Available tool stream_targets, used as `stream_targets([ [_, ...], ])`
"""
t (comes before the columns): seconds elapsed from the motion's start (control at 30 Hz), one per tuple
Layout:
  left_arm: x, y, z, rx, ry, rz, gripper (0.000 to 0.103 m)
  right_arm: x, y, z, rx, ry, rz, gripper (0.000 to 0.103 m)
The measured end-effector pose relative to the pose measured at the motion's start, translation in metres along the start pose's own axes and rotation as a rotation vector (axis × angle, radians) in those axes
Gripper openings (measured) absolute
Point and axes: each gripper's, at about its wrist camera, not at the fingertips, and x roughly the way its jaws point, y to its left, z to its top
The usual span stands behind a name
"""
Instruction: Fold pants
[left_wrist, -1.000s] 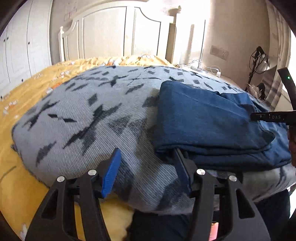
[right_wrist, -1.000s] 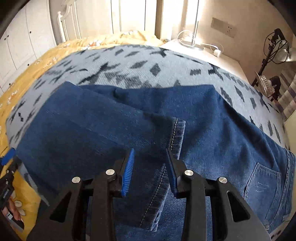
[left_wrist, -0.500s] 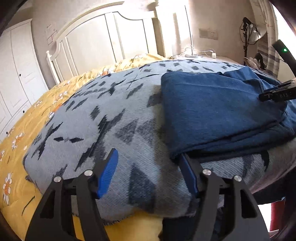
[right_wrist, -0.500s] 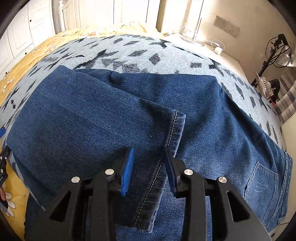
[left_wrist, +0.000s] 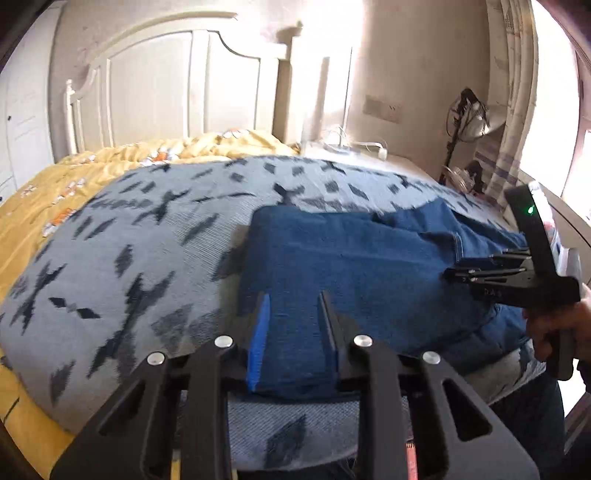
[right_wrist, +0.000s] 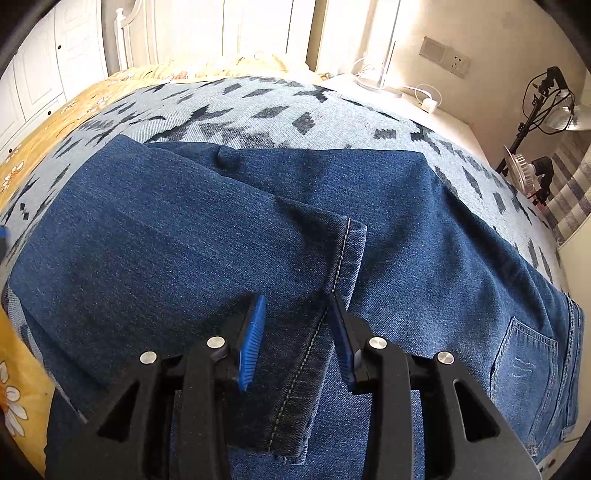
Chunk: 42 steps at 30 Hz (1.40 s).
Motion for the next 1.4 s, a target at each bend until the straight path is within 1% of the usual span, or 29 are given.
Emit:
stream_targets([
  [0.03,0.019,0.003,-0.004,0.008,0.067,0.026,0.027,0.0,-0.001,-0.001,0.006,-0.004,0.005,0.036],
  [0.07,0.033,0.01,-0.009,0.004,0.132,0.046,0.016,0.0,-0.001,-0.001,0.009,-0.007,0.01,0.036],
  [0.1,0.031,0.016,-0.013,-0.006,0.115,0.044,0.01,-0.001,-0.002,-0.001,0.009,-0.01,0.013,0.036],
  [0.17,0.016,0.021,-0.004,-0.001,0.086,0.139,0.01,-0.001,-0.002,-0.003,0.007,-0.021,0.016,0.036],
  [0.2,0.009,0.022,0.004,0.003,0.053,0.136,0.011,-0.001,-0.003,-0.003,0.011,-0.025,0.019,0.037],
  [0.27,0.01,0.018,0.026,0.034,0.023,0.073,0.011,-0.001,-0.003,-0.003,0.022,-0.025,0.022,0.037],
  [0.37,0.04,0.0,0.063,0.092,0.034,-0.032,0.012,-0.002,-0.005,-0.005,0.03,-0.032,0.028,0.037],
  [0.4,0.056,-0.004,0.073,0.097,0.065,-0.07,0.014,-0.002,-0.005,-0.005,0.036,-0.032,0.031,0.037],
  [0.5,0.106,-0.012,0.092,0.165,0.156,-0.078,0.013,-0.001,-0.006,-0.004,0.044,-0.027,0.031,0.038],
  [0.53,0.125,-0.008,0.095,0.164,0.208,-0.062,0.013,-0.001,-0.006,-0.004,0.045,-0.026,0.029,0.038],
  [0.6,0.148,0.009,0.099,0.145,0.258,0.018,0.002,-0.001,-0.006,-0.004,0.046,-0.026,0.027,0.038],
  [0.67,0.15,0.027,0.108,0.081,0.25,0.034,0.002,-0.001,-0.006,-0.004,0.044,-0.025,0.028,0.038],
  [0.7,0.144,0.032,0.113,0.06,0.235,0.063,0.002,-0.001,-0.006,-0.004,0.044,-0.025,0.029,0.038],
  [0.73,0.135,0.032,0.117,0.048,0.212,0.058,0.002,0.0,-0.007,-0.004,0.044,-0.025,0.032,0.038],
  [0.87,0.111,0.0,0.114,0.075,0.174,-0.068,0.002,0.0,-0.007,-0.004,0.045,-0.026,0.033,0.038],
  [0.9,0.11,-0.009,0.107,0.088,0.182,-0.102,0.006,0.0,-0.007,-0.004,0.045,-0.026,0.032,0.038],
  [0.93,0.114,-0.017,0.1,0.109,0.204,-0.105,0.006,0.0,-0.007,-0.004,0.044,-0.026,0.031,0.038],
  [0.97,0.122,-0.021,0.09,0.133,0.241,-0.065,0.007,0.0,-0.007,-0.005,0.042,-0.026,0.029,0.038],
  [1.0,0.131,-0.02,0.079,0.146,0.283,-0.001,0.007,0.0,-0.007,-0.005,0.04,-0.025,0.029,0.038],
  [1.03,0.133,-0.015,0.074,0.134,0.291,0.009,0.007,0.0,-0.007,-0.004,0.038,-0.024,0.03,0.038],
  [1.07,0.127,-0.01,0.072,0.105,0.273,0.012,0.007,0.0,-0.007,-0.004,0.034,-0.022,0.029,0.038],
  [1.1,0.119,-0.006,0.071,0.086,0.262,0.041,0.007,0.0,-0.007,-0.004,0.034,-0.022,0.029,0.038],
  [1.13,0.107,-0.002,0.07,0.072,0.237,0.066,0.01,0.0,-0.007,-0.004,0.035,-0.022,0.03,0.038],
  [1.17,0.096,0.001,0.067,0.057,0.215,0.07,0.025,0.0,-0.007,-0.004,0.036,-0.022,0.028,0.038],
  [1.2,0.086,0.004,0.063,0.044,0.205,0.074,0.046,0.0,-0.006,-0.004,0.036,-0.021,0.024,0.038],
  [1.23,0.077,0.007,0.057,0.034,0.194,0.077,0.051,0.0,-0.005,-0.004,0.036,-0.02,0.021,0.038],
  [1.3,0.066,0.01,0.038,0.03,0.204,0.057,0.051,0.0,-0.005,-0.003,0.039,-0.018,0.016,0.038],
  [1.37,0.06,0.009,0.012,0.079,0.221,0.106,0.053,0.0,-0.004,-0.003,0.036,-0.017,0.013,0.039],
  [1.4,0.053,0.011,0.003,0.08,0.198,0.11,0.053,0.0,-0.003,-0.003,0.036,-0.016,0.011,0.039],
])
